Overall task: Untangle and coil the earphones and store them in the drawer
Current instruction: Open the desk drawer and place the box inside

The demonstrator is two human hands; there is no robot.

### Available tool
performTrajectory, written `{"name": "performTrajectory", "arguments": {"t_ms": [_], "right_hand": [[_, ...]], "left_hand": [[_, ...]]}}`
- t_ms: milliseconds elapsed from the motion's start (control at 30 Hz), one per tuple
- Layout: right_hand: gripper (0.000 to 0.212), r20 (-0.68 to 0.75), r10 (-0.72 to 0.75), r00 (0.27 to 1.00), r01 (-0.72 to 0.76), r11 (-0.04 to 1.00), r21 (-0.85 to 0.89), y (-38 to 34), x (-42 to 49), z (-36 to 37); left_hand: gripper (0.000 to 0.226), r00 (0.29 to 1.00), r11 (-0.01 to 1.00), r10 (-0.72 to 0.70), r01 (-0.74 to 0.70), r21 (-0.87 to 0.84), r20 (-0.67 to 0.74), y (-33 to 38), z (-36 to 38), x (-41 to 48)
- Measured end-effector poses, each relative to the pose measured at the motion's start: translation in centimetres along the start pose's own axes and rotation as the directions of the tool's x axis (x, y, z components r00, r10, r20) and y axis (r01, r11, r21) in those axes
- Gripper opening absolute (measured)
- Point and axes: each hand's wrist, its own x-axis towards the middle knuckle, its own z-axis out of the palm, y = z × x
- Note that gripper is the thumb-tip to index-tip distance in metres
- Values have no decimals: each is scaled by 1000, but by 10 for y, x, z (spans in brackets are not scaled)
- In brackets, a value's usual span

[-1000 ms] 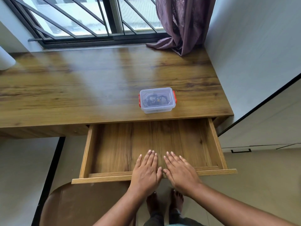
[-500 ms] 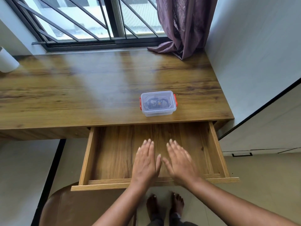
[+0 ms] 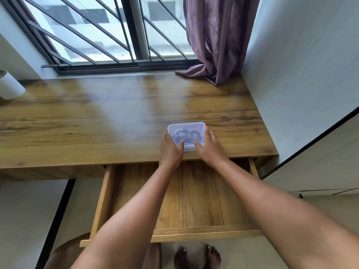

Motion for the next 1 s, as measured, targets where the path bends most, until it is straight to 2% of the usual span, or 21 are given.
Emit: {"name": "performTrajectory", "arguments": {"t_ms": [200, 433, 567, 767, 1000], "right_hand": [[81, -73, -59, 996, 61, 998, 22, 1, -29, 7], [81, -205, -154, 967, 170, 984, 62, 17, -125, 38], [84, -103, -105, 989, 115, 989, 94, 31, -158, 61], [81, 109, -2, 994, -3, 999, 46, 43, -151, 81], [77, 224, 50, 973, -46, 999, -24, 49, -135, 89]], "left_hand": [[75, 998, 998, -2, -1, -63, -55, -4, -2, -29], [68, 991, 982, -40, 16, -187, -126, -43, -1, -121], [71, 991, 981, -116, 104, -165, -67, -71, 4, -152], [67, 977, 977, -205, 208, -54, 60, -98, 11, -145], [71, 965, 973, -230, 223, 63, 123, -115, 18, -127]]}}
